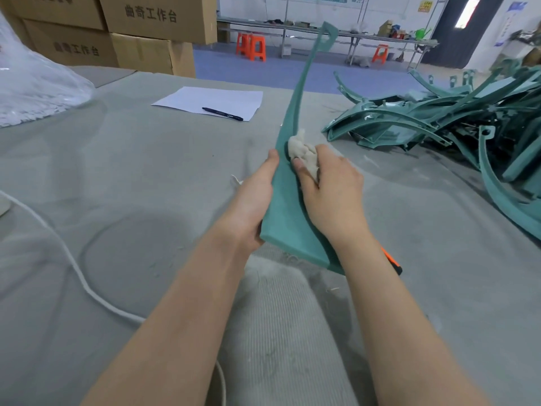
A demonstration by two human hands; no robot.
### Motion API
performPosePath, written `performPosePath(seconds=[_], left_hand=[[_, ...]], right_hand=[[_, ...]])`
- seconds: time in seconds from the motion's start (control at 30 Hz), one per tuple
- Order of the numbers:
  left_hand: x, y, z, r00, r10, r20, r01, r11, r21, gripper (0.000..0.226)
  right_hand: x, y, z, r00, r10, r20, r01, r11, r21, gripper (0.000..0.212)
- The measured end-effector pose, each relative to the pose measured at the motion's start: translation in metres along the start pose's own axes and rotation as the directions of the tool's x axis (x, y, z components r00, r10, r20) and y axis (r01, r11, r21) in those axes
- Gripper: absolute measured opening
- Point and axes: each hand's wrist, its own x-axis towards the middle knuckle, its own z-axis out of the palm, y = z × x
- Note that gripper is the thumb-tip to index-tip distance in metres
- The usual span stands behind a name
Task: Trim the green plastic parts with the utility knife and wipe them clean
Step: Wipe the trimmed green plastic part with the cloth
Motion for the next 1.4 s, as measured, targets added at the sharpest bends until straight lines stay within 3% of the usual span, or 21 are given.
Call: performPosePath(seconds=[0.07,0.17,0.27,0.33,0.43,0.5,0.57,0.7,0.87,0.93,1.0,1.07,1.17,1.3,1.4], left_hand=[[-0.002,-0.001,0.003,0.999,-0.04,0.005,0.04,0.997,0.073,0.044],[-0.003,-0.003,0.007,0.996,-0.088,0.017,0.084,0.983,0.164,0.043],[-0.003,-0.009,0.01,0.994,-0.107,0.022,0.1,0.969,0.225,0.045],[-0.004,-0.01,0.01,0.992,-0.124,0.012,0.118,0.968,0.223,0.047],[-0.003,-0.009,0.009,0.994,-0.107,-0.016,0.108,0.976,0.191,0.046],[-0.002,-0.008,0.009,0.997,-0.074,-0.029,0.078,0.981,0.18,0.042],[-0.002,-0.006,0.01,0.998,-0.055,-0.033,0.06,0.983,0.171,0.041],[-0.006,-0.007,0.016,0.999,-0.041,0.018,0.035,0.968,0.248,0.037],[-0.011,-0.013,0.021,0.988,-0.083,0.128,0.04,0.949,0.311,0.028],[-0.011,-0.012,0.019,0.985,-0.093,0.143,0.044,0.947,0.317,0.028],[-0.012,-0.01,0.017,0.986,-0.097,0.135,0.051,0.949,0.31,0.03],[-0.011,-0.007,0.015,0.987,-0.097,0.125,0.059,0.959,0.277,0.033],[-0.01,-0.004,0.013,0.997,-0.041,0.062,0.027,0.975,0.221,0.036],[-0.007,0.001,0.01,0.994,0.086,-0.069,-0.076,0.988,0.137,0.04],[-0.006,0.004,0.011,0.985,0.128,-0.114,-0.126,0.992,0.03,0.046]], right_hand=[[0.0,0.001,0.001,0.998,0.057,0.004,-0.057,0.998,-0.016,0.039],[0.002,0.005,0.004,0.983,0.184,0.006,-0.185,0.982,0.026,0.043],[0.005,0.012,0.0,0.898,0.439,-0.016,-0.407,0.845,0.346,0.051],[0.007,0.017,-0.007,0.849,0.527,-0.034,-0.431,0.729,0.532,0.05],[0.004,0.016,-0.012,0.912,0.41,0.005,-0.343,0.757,0.556,0.035],[0.0,0.01,-0.009,0.977,0.198,0.084,-0.215,0.889,0.404,0.03],[-0.003,0.005,-0.003,0.989,0.038,0.143,-0.072,0.969,0.238,0.04],[0.001,0.005,-0.002,0.993,0.108,-0.047,-0.1,0.986,0.136,0.025],[0.006,0.015,-0.007,0.946,0.305,-0.108,-0.269,0.927,0.26,0.032],[0.01,0.021,-0.01,0.898,0.413,-0.153,-0.328,0.858,0.396,0.033],[0.013,0.026,-0.019,0.814,0.556,-0.167,-0.34,0.689,0.64,0.029],[0.013,0.032,-0.026,0.757,0.626,-0.189,-0.309,0.597,0.74,0.025],[0.012,0.035,-0.026,0.764,0.599,-0.239,-0.252,0.618,0.745,0.022],[0.011,0.024,-0.02,0.851,0.456,-0.26,-0.208,0.747,0.631,0.015],[0.004,0.013,-0.007,0.939,0.296,-0.176,-0.214,0.902,0.374,0.038]])
